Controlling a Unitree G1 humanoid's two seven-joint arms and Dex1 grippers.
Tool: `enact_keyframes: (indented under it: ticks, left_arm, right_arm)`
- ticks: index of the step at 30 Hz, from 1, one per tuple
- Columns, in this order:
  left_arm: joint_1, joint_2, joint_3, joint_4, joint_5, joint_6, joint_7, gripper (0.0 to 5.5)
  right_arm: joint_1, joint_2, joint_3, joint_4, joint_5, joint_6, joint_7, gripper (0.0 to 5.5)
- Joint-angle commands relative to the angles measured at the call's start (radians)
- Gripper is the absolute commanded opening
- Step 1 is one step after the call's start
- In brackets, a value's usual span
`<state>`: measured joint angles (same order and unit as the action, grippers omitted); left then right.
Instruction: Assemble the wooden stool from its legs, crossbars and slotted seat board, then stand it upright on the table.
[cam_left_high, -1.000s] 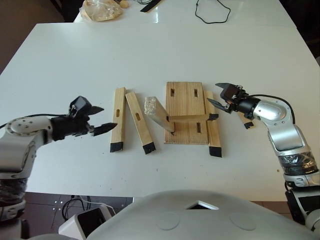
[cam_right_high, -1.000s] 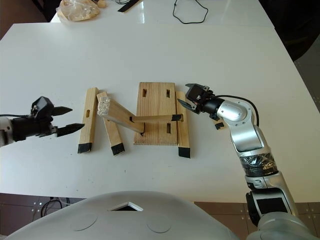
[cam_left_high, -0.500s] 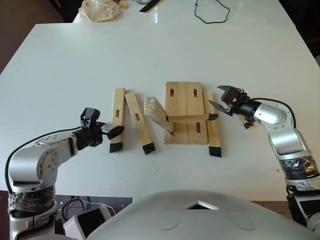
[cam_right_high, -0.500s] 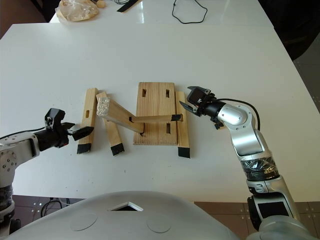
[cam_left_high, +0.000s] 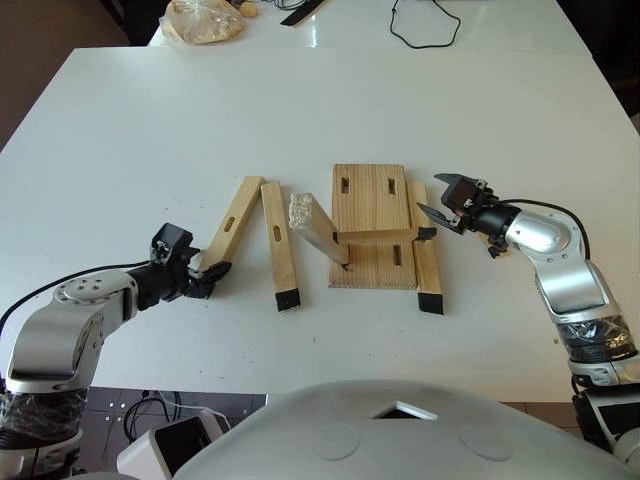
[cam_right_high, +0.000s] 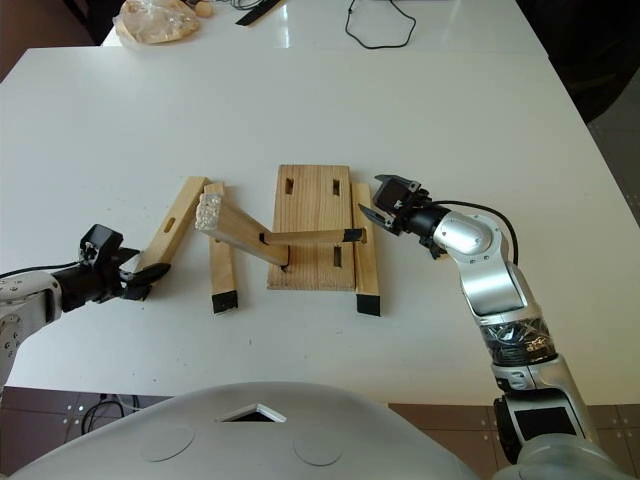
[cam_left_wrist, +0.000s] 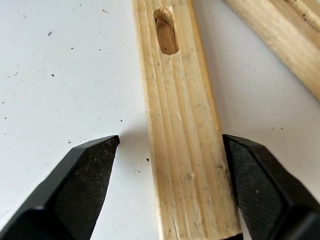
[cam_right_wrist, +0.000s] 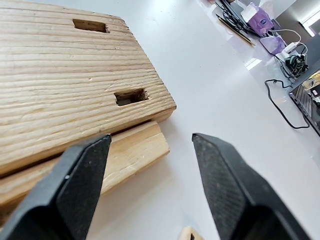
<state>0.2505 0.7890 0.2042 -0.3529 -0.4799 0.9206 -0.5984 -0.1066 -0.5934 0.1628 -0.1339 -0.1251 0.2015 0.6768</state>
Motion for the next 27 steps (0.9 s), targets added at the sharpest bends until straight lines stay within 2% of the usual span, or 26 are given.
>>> enact_keyframes:
  ticks: [1, 4, 8, 13, 20, 27]
  left_arm:
    - [0.002, -0.074, -0.016, 0.104, -0.054, 0.038, -0.036, 3.04]
    - [-0.033, -0.118, 0.035, 0.217, -0.08, 0.011, -0.042, 2.65]
    - [-0.048, -0.108, 0.032, 0.277, -0.055, -0.044, -0.053, 2.17]
    - [-0.045, -0.077, -0.003, 0.287, -0.017, -0.13, -0.079, 2.17]
    - [-0.231, -0.045, 0.066, 0.369, -0.003, -0.261, -0.09, 2.06]
    - [-0.432, -0.052, 0.181, 0.197, -0.186, -0.165, -0.093, 2.06]
  right_arm:
    - [-0.025, 0.0, 0.012, 0.015, -0.007, -0.009, 0.002, 2.99]
    - [-0.044, -0.002, 0.016, 0.029, -0.005, -0.018, 0.011, 2.99]
    - [-0.061, -0.015, 0.007, 0.043, -0.001, -0.024, 0.019, 2.99]
    - [-0.08, -0.015, 0.002, 0.056, 0.003, -0.026, 0.025, 2.99]
    - [-0.103, -0.011, -0.03, 0.074, 0.022, -0.024, 0.014, 2.99]
    - [-0.14, 0.001, -0.175, 0.043, 0.193, 0.062, 0.032, 2.99]
